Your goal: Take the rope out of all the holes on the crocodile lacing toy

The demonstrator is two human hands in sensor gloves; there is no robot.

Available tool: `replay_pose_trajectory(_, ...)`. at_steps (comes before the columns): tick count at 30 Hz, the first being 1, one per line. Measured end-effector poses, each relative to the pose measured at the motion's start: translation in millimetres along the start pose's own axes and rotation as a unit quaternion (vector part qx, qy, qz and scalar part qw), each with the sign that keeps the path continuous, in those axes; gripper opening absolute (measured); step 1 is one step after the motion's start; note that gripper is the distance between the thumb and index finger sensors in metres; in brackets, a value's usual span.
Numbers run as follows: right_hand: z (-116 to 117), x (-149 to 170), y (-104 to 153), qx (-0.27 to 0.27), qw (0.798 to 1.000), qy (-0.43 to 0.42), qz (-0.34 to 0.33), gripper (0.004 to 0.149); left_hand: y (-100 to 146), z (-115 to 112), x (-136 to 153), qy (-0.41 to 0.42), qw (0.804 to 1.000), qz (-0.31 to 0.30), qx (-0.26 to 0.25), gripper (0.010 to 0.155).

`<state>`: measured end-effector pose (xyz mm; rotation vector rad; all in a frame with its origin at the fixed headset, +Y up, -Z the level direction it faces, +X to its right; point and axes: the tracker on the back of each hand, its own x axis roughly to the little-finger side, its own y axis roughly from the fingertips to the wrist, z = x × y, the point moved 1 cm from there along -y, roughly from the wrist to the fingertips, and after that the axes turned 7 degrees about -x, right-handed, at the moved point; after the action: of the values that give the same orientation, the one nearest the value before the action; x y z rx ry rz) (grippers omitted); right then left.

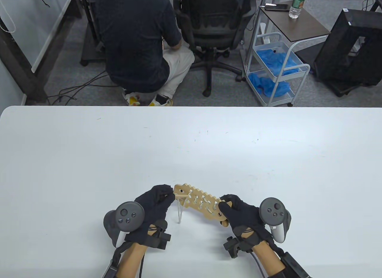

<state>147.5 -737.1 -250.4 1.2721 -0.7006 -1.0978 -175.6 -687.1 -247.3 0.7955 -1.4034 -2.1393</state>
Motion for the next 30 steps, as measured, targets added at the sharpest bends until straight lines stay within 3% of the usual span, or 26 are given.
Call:
replay_pose_trajectory(8,9,0,-1,-0.027,0.999,-0.025,-0.006,0.048,2,-3,-6,-0.041,0.999,-0.016,-0.003,0.040)
replay_pose_trajectory(17,8,1,-1,-0.028,0.998,-0.056,-0.002,0.048,4,-14,-14,-0.047,0.997,-0.060,0.027,0.041)
replay_pose_trajectory(30,8,0,0,-0.030,0.997,-0.071,-0.003,0.048,5,-17,-14,-0.046,0.997,-0.061,0.033,0.041)
